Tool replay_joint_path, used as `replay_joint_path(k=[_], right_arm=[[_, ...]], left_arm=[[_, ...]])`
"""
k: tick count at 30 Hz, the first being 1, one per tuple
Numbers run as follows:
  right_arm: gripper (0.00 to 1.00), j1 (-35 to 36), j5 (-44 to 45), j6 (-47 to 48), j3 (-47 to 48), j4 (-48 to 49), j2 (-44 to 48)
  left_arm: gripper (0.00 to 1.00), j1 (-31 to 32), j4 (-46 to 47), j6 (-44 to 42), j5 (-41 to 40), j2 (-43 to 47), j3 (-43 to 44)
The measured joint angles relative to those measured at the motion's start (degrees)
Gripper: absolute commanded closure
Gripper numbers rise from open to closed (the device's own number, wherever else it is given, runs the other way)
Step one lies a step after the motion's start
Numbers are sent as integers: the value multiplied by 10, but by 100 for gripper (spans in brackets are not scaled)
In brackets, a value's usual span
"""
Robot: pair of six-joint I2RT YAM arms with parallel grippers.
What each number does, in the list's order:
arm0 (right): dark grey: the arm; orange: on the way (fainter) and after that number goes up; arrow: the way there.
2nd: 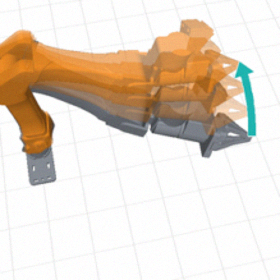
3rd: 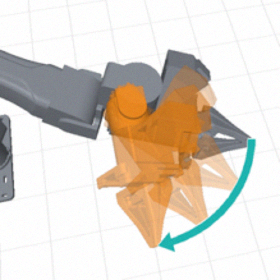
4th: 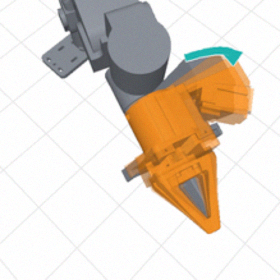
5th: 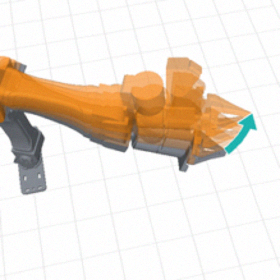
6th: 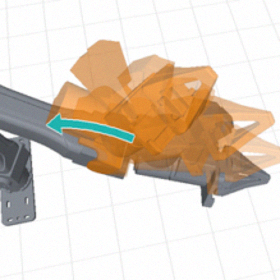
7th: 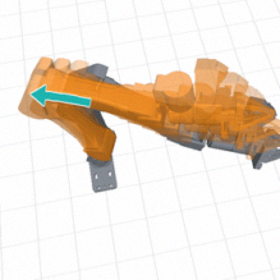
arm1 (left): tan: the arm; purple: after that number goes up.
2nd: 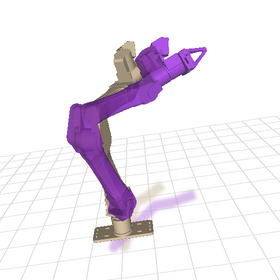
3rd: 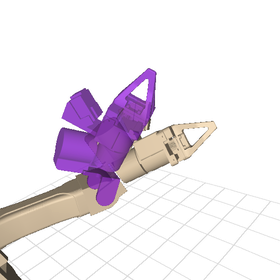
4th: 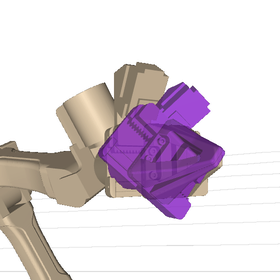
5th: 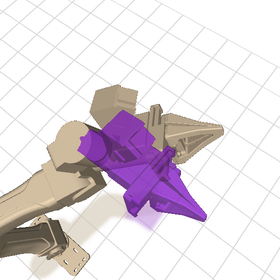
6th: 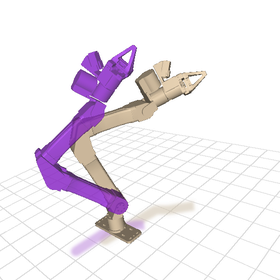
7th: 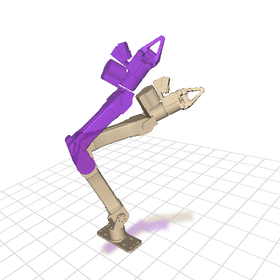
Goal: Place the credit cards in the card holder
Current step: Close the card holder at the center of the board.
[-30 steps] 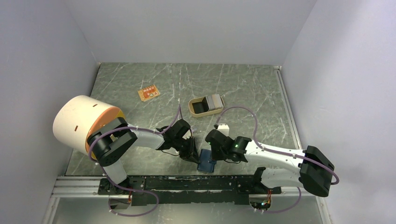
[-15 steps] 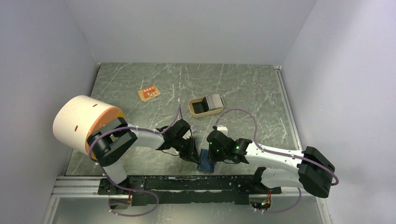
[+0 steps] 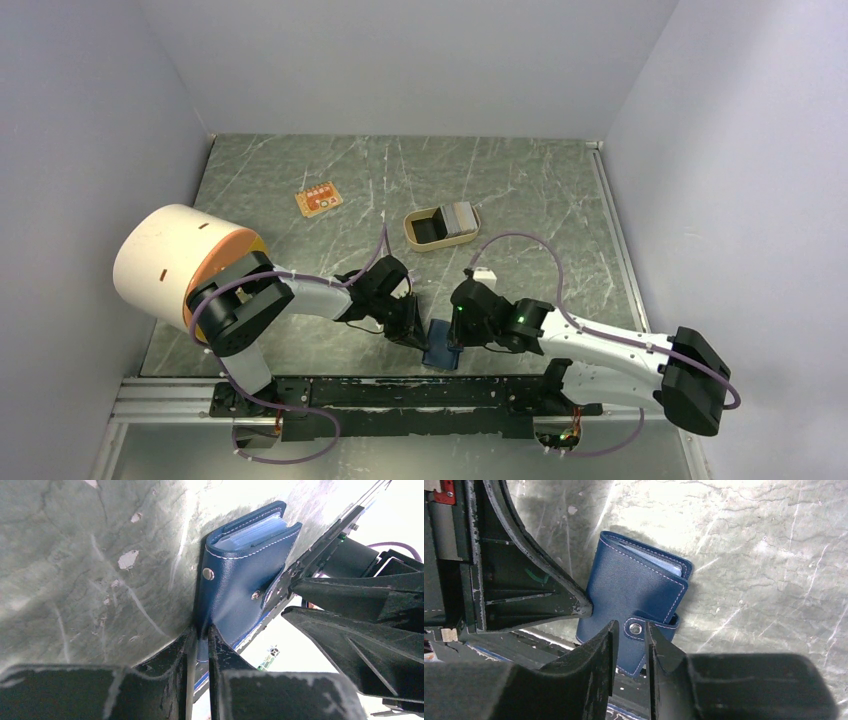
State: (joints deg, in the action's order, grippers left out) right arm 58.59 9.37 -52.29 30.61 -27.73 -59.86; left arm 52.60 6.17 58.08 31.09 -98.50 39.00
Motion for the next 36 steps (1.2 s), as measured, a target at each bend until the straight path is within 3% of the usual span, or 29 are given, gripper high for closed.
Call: replay_joint_path(k=[23, 36], right_arm=[[77, 17, -12, -17, -21, 52, -30], [83, 48, 30, -28, -13, 43, -46]], left_arm=[[84, 0, 0, 0, 0, 0, 0], [84, 0, 0, 0, 0, 0, 0]])
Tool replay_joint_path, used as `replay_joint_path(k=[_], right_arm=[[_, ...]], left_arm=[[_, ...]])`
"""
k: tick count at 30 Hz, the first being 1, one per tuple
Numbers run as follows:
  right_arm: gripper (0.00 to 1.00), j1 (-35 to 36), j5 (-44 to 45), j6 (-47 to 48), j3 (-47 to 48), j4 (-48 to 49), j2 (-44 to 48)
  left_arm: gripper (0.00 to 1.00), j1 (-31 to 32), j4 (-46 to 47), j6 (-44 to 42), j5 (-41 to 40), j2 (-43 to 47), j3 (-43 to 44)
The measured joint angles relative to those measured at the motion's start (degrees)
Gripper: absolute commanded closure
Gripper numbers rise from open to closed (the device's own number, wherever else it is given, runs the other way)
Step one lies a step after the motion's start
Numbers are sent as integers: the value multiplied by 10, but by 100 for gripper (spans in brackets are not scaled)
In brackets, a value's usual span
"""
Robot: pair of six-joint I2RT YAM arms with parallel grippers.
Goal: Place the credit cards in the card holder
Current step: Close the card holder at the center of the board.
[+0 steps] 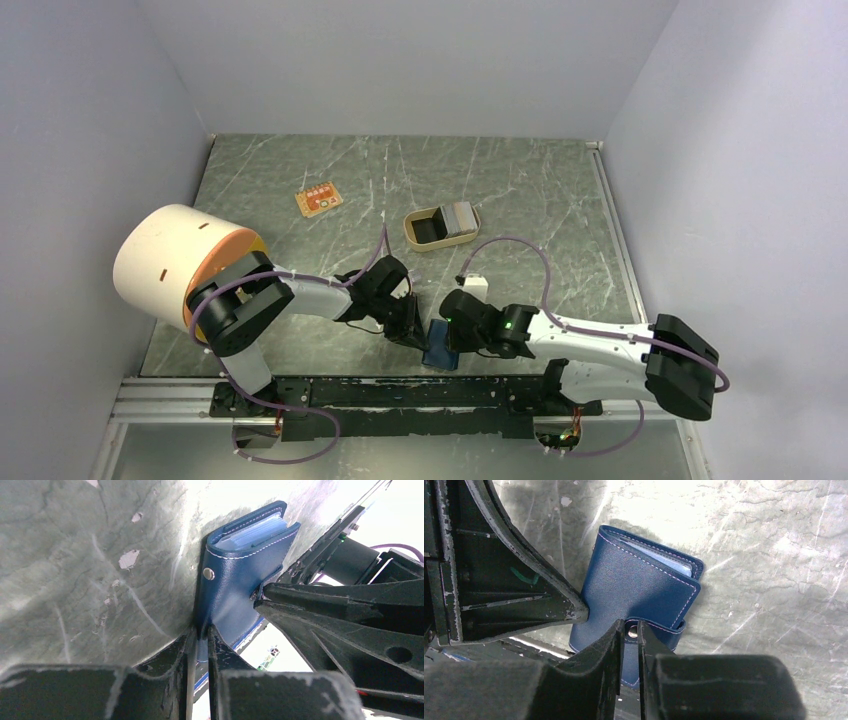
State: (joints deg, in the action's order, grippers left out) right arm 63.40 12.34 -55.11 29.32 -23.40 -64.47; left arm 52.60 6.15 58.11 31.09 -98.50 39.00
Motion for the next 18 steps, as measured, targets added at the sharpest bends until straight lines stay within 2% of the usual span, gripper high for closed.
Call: replay_joint_path(k=[9, 16, 18], right_arm=[[87, 22, 31, -6, 19, -19, -21], [99, 52, 70, -11, 59, -59, -65], [100, 60, 79, -11, 71, -70, -79]], left_arm=[[84, 0, 0, 0, 0, 0, 0], [85, 0, 0, 0, 0, 0, 0], [85, 0, -1, -1, 0, 0, 0]])
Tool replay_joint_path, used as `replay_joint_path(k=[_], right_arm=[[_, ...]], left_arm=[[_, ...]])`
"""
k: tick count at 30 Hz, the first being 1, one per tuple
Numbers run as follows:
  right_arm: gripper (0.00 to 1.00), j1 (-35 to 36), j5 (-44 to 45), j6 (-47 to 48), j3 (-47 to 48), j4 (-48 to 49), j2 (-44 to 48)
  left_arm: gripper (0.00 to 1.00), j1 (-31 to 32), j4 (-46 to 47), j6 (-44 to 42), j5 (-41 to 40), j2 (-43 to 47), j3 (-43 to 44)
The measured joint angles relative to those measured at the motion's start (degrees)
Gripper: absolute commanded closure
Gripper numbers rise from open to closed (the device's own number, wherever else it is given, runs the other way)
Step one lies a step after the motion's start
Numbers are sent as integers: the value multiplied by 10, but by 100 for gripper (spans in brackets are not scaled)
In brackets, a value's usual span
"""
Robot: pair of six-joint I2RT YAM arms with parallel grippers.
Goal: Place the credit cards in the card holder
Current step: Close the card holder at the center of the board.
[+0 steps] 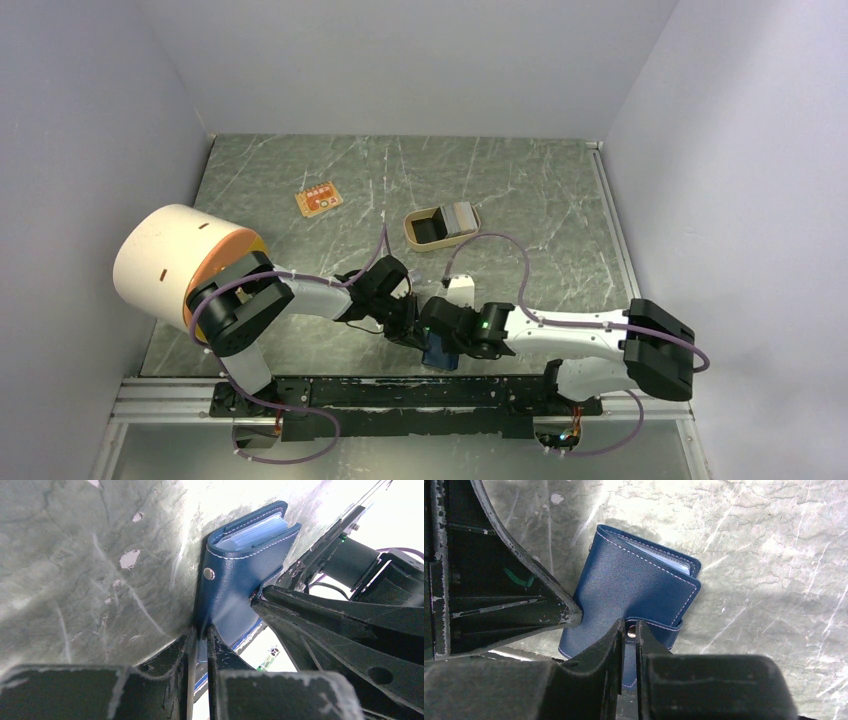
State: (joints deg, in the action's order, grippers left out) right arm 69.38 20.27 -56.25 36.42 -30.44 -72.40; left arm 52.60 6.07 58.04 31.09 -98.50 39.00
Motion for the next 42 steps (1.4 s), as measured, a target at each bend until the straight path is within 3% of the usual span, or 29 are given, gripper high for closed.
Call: replay_joint_path(k=[16, 21, 27, 30, 34, 36, 37, 40, 42], right_arm=[[100, 50, 64, 8, 80, -75, -113], [100, 59, 78, 7, 68, -63, -108], [69, 49, 75, 4, 70, -65, -88], [50, 12, 61, 24, 90, -71, -81], [35, -55, 74, 70, 144, -82, -31], [16, -65, 88, 87, 177, -88, 7], [2, -65, 92, 93, 189, -89, 25], [0, -65, 107, 111, 226, -89, 89], [0, -65, 116, 115, 237, -85, 130]], left_arm=[[86, 0, 0, -2, 1, -1, 0], [87, 0, 1, -2, 2, -1, 0], [84, -7, 0, -1, 3, 2, 0], [78, -24, -12, -5, 2, 20, 0], [74, -73, -66, -24, -18, 89, 22], [63, -89, -98, -38, -42, 132, 46], [56, -98, -121, -49, -63, 159, 64], [31, -108, -195, -81, -124, 232, 133], [21, -108, -245, -109, -163, 270, 195]])
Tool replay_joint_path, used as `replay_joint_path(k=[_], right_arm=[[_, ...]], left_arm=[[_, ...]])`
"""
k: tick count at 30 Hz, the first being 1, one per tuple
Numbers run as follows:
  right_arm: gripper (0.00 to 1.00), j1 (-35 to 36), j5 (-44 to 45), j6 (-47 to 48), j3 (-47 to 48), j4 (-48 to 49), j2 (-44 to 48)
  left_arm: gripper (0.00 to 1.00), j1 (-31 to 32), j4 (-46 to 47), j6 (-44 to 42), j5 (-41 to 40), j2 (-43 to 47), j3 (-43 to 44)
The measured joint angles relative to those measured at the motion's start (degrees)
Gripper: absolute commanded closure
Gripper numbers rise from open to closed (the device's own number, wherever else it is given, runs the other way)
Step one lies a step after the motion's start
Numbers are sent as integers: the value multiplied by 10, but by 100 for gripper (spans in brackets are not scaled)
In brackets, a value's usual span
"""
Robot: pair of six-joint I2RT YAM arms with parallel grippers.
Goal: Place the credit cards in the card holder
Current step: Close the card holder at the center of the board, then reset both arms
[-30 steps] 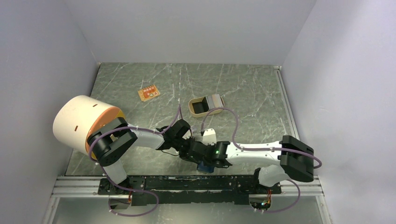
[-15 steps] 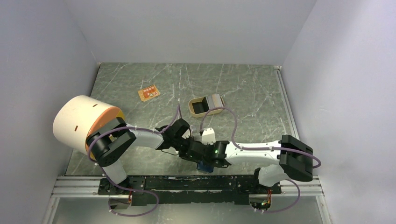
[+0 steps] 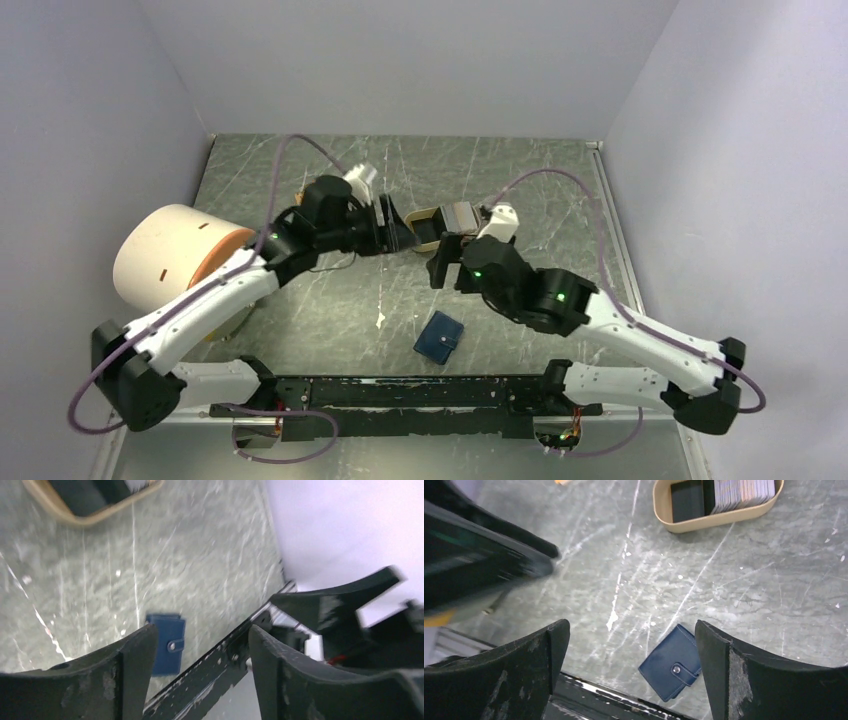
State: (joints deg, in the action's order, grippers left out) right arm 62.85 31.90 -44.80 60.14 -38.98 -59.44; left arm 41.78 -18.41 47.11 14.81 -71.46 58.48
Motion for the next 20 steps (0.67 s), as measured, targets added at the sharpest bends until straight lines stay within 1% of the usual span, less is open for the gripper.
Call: replay_joint_path(k=[1, 2, 4, 7, 10, 15, 20], right_arm=[[0, 0, 3, 0, 1, 2, 19], [0, 0, 5, -2, 0, 3, 35], [0, 0, 9, -8, -9, 12, 63], [1, 0, 14, -12, -28, 24, 99], [0, 0, 22, -14, -47, 26, 126], [0, 0, 30, -14, -50, 30, 148], [0, 0, 37, -16, -56, 35, 151]], left_arm=[[17, 0, -25, -16, -21, 16, 36], [15, 0, -42, -33, -35, 27, 60], [0, 0, -74, -55, -63, 49, 96], [1, 0, -119, -78, -106, 94, 107], [1, 0, -154, -82, -135, 145, 89], [1, 0, -158, -87, -140, 221, 22], [1, 0, -153, -88, -141, 247, -23]])
